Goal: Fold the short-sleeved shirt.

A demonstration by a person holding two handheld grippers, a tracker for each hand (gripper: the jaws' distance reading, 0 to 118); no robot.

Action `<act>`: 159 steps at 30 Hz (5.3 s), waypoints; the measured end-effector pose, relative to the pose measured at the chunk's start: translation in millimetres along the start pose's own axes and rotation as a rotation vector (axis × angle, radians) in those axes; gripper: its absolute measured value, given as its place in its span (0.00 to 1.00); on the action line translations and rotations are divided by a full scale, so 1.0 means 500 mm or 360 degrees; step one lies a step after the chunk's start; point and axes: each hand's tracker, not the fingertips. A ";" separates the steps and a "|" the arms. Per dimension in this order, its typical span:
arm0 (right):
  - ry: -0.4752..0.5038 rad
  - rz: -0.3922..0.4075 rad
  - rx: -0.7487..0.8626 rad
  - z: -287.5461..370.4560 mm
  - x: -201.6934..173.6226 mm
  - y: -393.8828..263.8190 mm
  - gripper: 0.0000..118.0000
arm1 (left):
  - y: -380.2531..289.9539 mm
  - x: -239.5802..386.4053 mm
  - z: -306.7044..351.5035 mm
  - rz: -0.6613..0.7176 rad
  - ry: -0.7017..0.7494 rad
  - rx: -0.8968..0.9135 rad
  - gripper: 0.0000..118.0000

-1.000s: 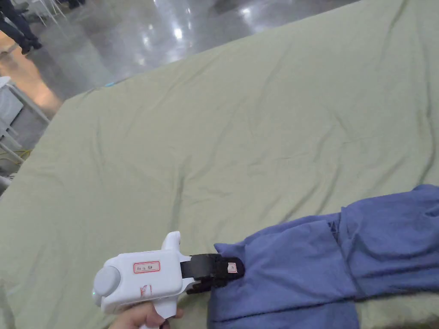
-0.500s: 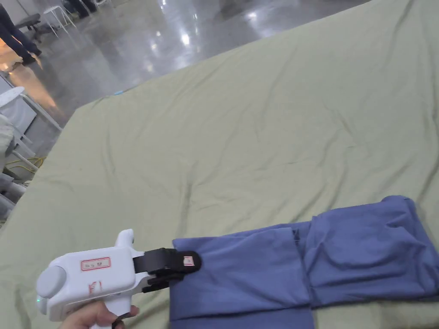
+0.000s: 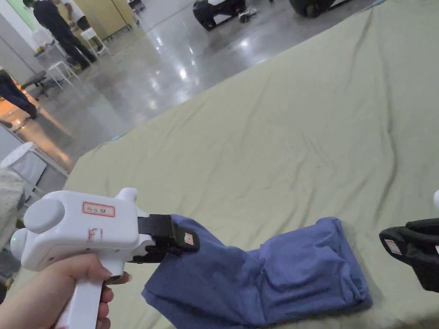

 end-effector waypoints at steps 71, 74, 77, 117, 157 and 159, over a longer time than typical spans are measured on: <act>0.0413 -0.0807 -0.0685 -0.405 0.207 -0.058 0.00 | -0.108 -0.312 -0.344 0.0134 -0.0959 0.0019 0.99; 0.0398 -0.0711 -0.0677 -0.405 0.201 -0.059 0.00 | -0.113 -0.292 -0.382 0.0077 -0.0898 -0.0056 0.99; 0.0406 -0.0652 -0.0688 -0.413 0.201 -0.058 0.00 | -0.102 -0.270 -0.396 0.0050 -0.0936 -0.0030 0.99; 0.0594 -0.0617 -0.0396 -0.285 0.009 -0.025 0.00 | 0.007 -0.981 0.147 -0.0056 0.1437 -0.0369 0.19; -0.0821 0.0245 0.0791 0.066 -0.173 0.116 0.00 | -0.331 0.088 0.147 -0.0532 0.0571 0.1786 0.00; -0.0816 0.0233 0.0803 0.078 -0.172 0.112 0.00 | -0.340 0.100 0.156 -0.0521 0.0560 0.1817 0.00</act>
